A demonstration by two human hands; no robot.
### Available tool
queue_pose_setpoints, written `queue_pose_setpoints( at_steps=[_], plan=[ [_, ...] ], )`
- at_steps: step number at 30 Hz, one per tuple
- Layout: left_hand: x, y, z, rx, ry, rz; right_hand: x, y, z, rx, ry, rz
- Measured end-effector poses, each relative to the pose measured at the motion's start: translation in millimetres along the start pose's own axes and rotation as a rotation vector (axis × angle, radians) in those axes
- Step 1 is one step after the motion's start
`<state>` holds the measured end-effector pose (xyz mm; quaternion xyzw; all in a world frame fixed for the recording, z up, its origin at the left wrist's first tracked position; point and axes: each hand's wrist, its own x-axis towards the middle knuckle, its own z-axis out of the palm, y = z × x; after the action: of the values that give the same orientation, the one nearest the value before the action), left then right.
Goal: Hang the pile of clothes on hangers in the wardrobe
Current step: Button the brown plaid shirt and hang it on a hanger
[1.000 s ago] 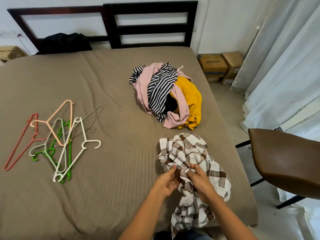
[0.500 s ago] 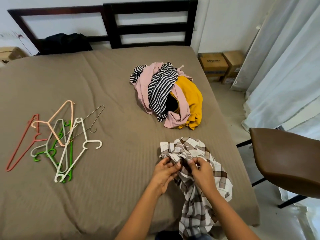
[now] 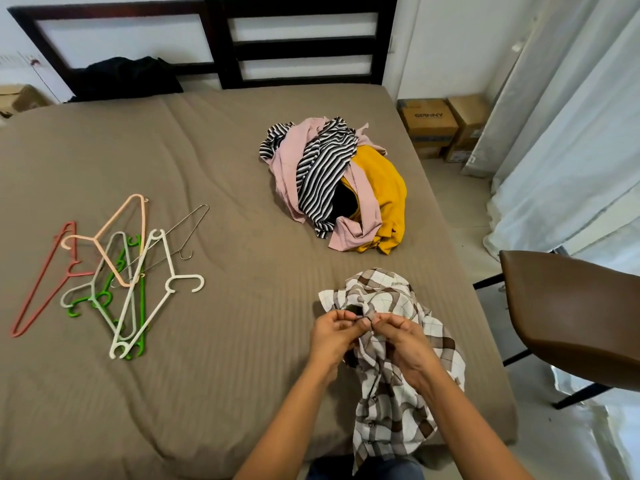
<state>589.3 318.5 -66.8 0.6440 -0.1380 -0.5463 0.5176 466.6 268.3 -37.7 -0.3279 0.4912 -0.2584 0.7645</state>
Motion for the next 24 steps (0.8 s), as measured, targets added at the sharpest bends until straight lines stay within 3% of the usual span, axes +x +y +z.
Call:
queue_pose_setpoints(
  at_steps=[4,13,24],
  plan=[
    [-8.0,0.7,-4.8,-0.011,-0.092,0.012,6.4,6.0,-2.6,-0.063,0.044,-0.029],
    [-6.4,5.6,-10.1,0.249,-0.028,0.181,6.1,9.9,2.0,-0.227,0.049,-0.123],
    [-11.6,12.7,-15.5,0.059,-0.09,-0.003,2.9,13.0,1.4,-0.176,0.016,-0.079]
  ],
)
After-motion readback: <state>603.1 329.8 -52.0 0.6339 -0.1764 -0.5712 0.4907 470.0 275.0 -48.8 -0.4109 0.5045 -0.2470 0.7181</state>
